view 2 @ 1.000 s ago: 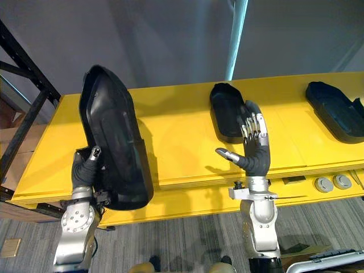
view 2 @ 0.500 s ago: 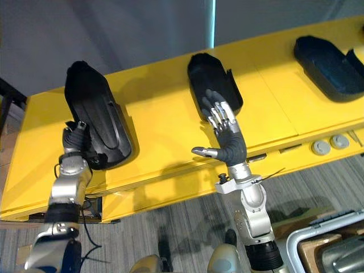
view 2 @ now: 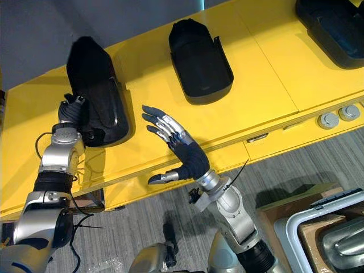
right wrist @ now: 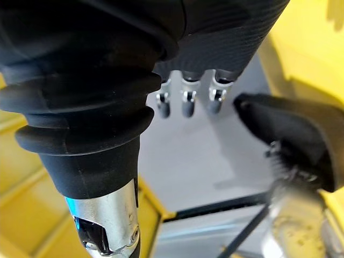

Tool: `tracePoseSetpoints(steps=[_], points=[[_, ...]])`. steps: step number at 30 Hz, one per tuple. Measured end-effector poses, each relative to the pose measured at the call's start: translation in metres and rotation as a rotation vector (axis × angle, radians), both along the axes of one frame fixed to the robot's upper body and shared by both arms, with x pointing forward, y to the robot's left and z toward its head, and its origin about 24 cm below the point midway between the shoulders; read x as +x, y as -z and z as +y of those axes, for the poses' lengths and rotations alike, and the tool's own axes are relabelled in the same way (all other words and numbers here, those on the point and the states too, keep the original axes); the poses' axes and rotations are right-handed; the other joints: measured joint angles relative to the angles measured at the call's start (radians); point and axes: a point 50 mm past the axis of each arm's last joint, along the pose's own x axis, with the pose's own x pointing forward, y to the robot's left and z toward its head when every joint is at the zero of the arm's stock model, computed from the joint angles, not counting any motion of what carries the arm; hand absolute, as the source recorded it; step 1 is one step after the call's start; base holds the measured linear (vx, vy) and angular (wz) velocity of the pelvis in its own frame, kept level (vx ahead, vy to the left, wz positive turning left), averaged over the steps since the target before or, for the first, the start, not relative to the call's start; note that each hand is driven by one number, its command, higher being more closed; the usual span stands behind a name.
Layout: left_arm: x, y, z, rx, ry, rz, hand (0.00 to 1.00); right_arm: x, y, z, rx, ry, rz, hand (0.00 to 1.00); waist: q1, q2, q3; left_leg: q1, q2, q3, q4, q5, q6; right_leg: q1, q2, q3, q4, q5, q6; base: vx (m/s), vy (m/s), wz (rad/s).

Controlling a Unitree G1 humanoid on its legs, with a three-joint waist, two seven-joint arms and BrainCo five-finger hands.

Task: Walk over and take plastic housings, then place them on the shelf

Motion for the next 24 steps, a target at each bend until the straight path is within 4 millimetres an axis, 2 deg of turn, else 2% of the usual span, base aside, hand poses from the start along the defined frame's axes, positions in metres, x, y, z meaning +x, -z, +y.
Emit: tracePoseSetpoints(steps=[12,13,24], points=[[0.005,0.005,0.001,-0.066,-0.016,0.069,1.00,-0.006,0.004,0.008,-0.006,-0.032,0.033,0.00,-0.002,-0.002,0.002,-0.002,0.004,0.052,0.020,-0.008,-0.012,-0.046,0.005,0.040,0.046,-0.006,-0.001,-0.03,-0.012,-0.09],[0.005,0.005,0.002,-0.068,-0.027,0.075,0.00,-0.006,0.004,0.008,-0.011,-0.034,0.039,0.00,-0.002,-0.002,0.002,-0.002,0.004,0.055,0.021,-0.009,-0.012,-0.046,0.005,0.042,0.047,-0.006,-0.001,0.00,-0.006,-0.04],[0.007,-0.002,0.011,-0.107,-0.127,0.096,0.00,-0.011,-0.003,0.009,0.004,-0.051,0.011,0.00,-0.004,-0.009,0.009,-0.010,0.009,0.086,0.035,-0.013,-0.015,-0.063,0.009,0.058,0.051,-0.005,0.002,0.01,-0.002,-0.04]])
